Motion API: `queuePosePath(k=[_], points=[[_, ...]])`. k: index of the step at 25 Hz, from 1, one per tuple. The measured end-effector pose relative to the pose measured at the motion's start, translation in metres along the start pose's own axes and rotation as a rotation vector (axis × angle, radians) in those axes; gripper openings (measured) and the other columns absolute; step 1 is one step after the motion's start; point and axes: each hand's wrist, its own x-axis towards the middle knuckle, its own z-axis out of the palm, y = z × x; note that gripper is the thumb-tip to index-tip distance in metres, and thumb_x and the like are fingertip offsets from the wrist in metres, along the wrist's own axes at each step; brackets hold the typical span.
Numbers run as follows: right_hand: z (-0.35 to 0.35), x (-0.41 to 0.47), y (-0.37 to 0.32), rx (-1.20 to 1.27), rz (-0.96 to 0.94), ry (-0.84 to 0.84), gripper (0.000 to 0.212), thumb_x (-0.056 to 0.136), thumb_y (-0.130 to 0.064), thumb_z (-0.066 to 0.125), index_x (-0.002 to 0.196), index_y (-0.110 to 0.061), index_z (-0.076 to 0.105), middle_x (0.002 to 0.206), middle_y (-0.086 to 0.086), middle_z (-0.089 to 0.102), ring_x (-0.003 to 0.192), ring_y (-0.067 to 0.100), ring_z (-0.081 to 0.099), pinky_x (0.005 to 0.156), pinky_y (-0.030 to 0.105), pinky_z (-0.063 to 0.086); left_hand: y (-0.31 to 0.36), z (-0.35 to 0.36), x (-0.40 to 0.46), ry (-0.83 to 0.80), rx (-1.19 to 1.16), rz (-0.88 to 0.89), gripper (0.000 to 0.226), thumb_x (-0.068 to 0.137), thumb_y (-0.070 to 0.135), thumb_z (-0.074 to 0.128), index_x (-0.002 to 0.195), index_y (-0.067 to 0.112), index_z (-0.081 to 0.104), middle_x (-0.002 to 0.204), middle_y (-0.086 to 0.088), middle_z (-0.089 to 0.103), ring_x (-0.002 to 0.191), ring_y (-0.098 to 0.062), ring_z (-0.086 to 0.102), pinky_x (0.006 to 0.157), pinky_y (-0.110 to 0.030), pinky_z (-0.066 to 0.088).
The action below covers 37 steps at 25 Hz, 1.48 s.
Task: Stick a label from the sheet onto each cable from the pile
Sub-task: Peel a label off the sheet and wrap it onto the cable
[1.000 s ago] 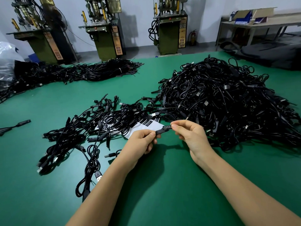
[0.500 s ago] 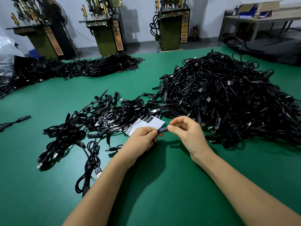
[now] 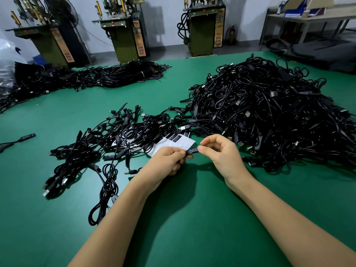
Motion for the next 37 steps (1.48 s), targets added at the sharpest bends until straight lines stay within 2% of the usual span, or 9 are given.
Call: queuePosePath(k=[5,11,17,32,37], points=[[0.0010,-0.0001,-0.0009,-0.004,0.002,-0.003,0.017,0.081,-0.004,0.072,0.079,-0.018,0.063,0.071,-0.010,0.065,0.068,0.000,0.059,0.066,0.009,0.044,-0.0012,-0.0014,0.0012,-0.012,-0.041,-0.006,0.027,0.101,0.009,0.041,0.103,-0.008,0.062,0.053,0.010,0.046,0.039,-0.002,0.029,0.036,-0.012,0.022],[0.0011,-0.0007,-0.0025,-0.001,0.009,0.000,0.016,0.081,-0.004,0.072,0.080,-0.017,0.064,0.074,-0.007,0.066,0.069,-0.001,0.059,0.066,0.009,0.044,-0.0032,-0.0027,0.0024,-0.026,-0.055,0.004,0.026,0.101,0.010,0.042,0.097,-0.002,0.065,0.054,0.010,0.046,0.039,-0.002,0.029,0.036,-0.012,0.023],[0.0013,0.0002,-0.0053,0.020,0.029,0.010,0.015,0.083,-0.004,0.070,0.079,-0.017,0.063,0.074,-0.005,0.066,0.062,-0.005,0.057,0.057,0.005,0.039,-0.0012,-0.0047,0.0002,-0.075,-0.110,0.007,0.026,0.101,0.008,0.040,0.101,-0.004,0.063,0.057,0.007,0.045,0.039,-0.001,0.028,0.036,-0.011,0.020],[0.0027,-0.0004,-0.0068,-0.005,0.033,-0.006,0.017,0.082,-0.003,0.070,0.079,-0.017,0.062,0.074,-0.005,0.064,0.062,-0.006,0.055,0.058,0.006,0.040,-0.0033,-0.0072,0.0032,-0.111,-0.130,0.010,0.027,0.102,0.008,0.039,0.099,-0.001,0.064,0.056,0.009,0.046,0.038,0.000,0.028,0.035,-0.010,0.021],[0.0033,-0.0004,-0.0067,-0.010,0.039,-0.010,0.016,0.083,-0.002,0.069,0.080,-0.017,0.062,0.074,-0.004,0.064,0.062,-0.005,0.055,0.059,0.007,0.039,-0.0043,-0.0076,0.0039,-0.097,-0.105,0.011,0.027,0.101,0.009,0.040,0.101,-0.008,0.062,0.058,0.005,0.043,0.038,-0.001,0.027,0.035,-0.011,0.021]])
